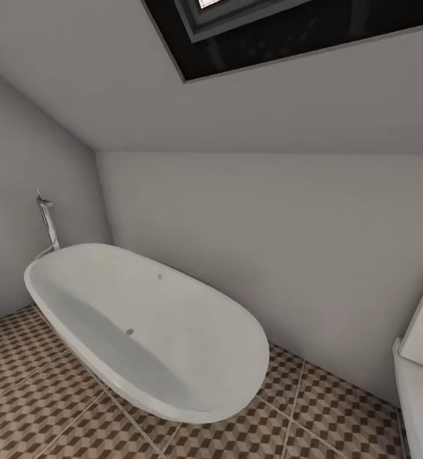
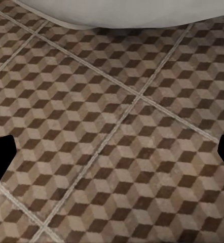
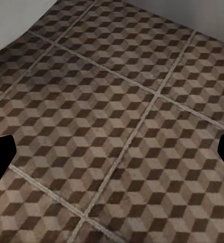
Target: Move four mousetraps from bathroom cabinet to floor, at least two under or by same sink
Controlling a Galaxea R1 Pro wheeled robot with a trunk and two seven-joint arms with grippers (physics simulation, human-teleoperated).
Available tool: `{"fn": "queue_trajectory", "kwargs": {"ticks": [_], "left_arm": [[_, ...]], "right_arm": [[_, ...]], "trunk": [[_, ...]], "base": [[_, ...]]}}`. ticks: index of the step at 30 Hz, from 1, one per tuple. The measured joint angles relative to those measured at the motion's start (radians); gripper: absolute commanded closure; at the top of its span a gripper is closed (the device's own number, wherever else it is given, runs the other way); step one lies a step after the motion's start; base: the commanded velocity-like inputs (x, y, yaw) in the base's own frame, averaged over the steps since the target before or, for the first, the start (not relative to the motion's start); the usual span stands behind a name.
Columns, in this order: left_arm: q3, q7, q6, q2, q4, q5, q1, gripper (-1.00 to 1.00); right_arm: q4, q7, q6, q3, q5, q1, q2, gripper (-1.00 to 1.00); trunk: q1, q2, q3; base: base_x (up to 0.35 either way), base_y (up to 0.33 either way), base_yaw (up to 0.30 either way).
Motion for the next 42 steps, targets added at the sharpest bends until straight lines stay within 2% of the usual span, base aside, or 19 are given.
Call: {"fn": "queue_trajectory", "kwargs": {"ticks": [13,42], "left_arm": [[0.0,0.0,0.0,-0.001,0.0,0.0,0.0,-1.0],[0.0,0.0,0.0,-0.003,0.0,0.0,0.0,-1.0]], "right_arm": [[0.0,0.0,0.0,0.003,0.0,0.0,0.001,-1.0],[0.0,0.0,0.0,0.003,0.0,0.0,0.001,-1.0]], "trunk": [[0.0,0.0,0.0],[0.0,0.0,0.011]], "base": [[0.0,0.0,-0.072],[0.0,0.0,-0.212]]}}
